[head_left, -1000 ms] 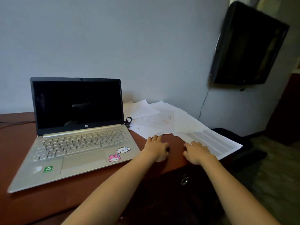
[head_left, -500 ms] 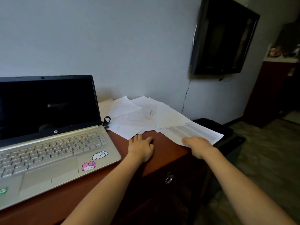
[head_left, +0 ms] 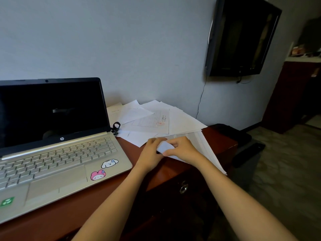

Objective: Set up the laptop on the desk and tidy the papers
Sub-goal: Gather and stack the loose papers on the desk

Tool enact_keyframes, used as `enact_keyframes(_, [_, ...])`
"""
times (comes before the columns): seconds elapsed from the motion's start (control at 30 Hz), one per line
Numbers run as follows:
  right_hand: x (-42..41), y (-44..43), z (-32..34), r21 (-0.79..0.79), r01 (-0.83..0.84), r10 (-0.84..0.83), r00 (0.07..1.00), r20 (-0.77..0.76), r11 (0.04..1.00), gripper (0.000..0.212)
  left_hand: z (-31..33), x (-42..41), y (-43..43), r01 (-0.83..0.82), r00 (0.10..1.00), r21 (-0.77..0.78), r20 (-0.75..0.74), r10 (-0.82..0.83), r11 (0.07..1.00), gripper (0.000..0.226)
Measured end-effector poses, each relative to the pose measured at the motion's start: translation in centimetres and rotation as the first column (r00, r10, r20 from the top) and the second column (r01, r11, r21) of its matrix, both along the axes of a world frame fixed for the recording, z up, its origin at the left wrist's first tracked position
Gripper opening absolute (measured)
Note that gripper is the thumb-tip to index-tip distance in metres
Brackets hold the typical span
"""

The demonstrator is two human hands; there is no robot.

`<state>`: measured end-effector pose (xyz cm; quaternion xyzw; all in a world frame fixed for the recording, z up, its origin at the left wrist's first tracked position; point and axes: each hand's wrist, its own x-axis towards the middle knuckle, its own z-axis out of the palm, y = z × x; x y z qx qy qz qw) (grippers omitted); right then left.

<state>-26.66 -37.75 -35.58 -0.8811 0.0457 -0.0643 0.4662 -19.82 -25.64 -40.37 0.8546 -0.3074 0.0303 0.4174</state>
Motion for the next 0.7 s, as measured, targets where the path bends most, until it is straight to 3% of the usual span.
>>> enact_keyframes(0.1, [-0.2,0.6,0.0,0.251,0.016,-0.028,0.999,0.046,0.968,0.023,0.2,0.5,0.5,-0.18,0.97,-0.324,-0.213,0.114,0.929,0.048])
enact_keyframes(0.2, [-0.7,0.4,0.2,0.324,0.005,-0.017,0.999,0.034,0.946,0.02,1.0,0.3,0.5,-0.353,0.838,-0.491,-0.545,0.035,0.796,0.036])
enact_keyframes(0.3, [-1.1,0.4,0.0,0.338,-0.035,0.063,0.995,-0.072,0.94,0.017,2.1,0.0,0.8,-0.315,0.714,-0.45,-0.693,-0.104,0.836,0.029])
enact_keyframes(0.4, [-1.6,0.4,0.1,0.439,-0.095,0.174,0.974,-0.144,0.893,0.028,2.4,-0.3,1.1,-0.184,0.73,-0.28,-0.68,-0.06,0.942,0.016])
enact_keyframes(0.47, [-1.3,0.2,0.3,0.457,-0.043,0.13,0.978,-0.161,0.889,0.039,2.5,-0.6,1.1,-0.145,0.748,-0.159,-0.664,0.003,0.977,0.013])
enact_keyframes(0.57, [-0.6,-0.7,-0.1,0.272,0.221,-0.182,0.97,-0.16,0.937,0.025,2.9,-0.8,1.4,-0.099,0.711,-0.123,-0.703,-0.016,0.988,0.022])
enact_keyframes(0.63, [-0.4,-2.1,-1.0,-0.063,0.366,-0.371,0.921,-0.12,0.928,0.025,3.0,-0.6,2.1,-0.046,0.742,-0.094,-0.669,-0.029,0.995,0.034])
enact_keyframes(0.7, [-0.9,-3.3,-1.5,-0.325,0.445,-0.501,0.859,-0.109,0.834,0.023,3.4,-0.7,2.8,0.035,0.752,-0.094,-0.653,-0.089,0.995,0.041])
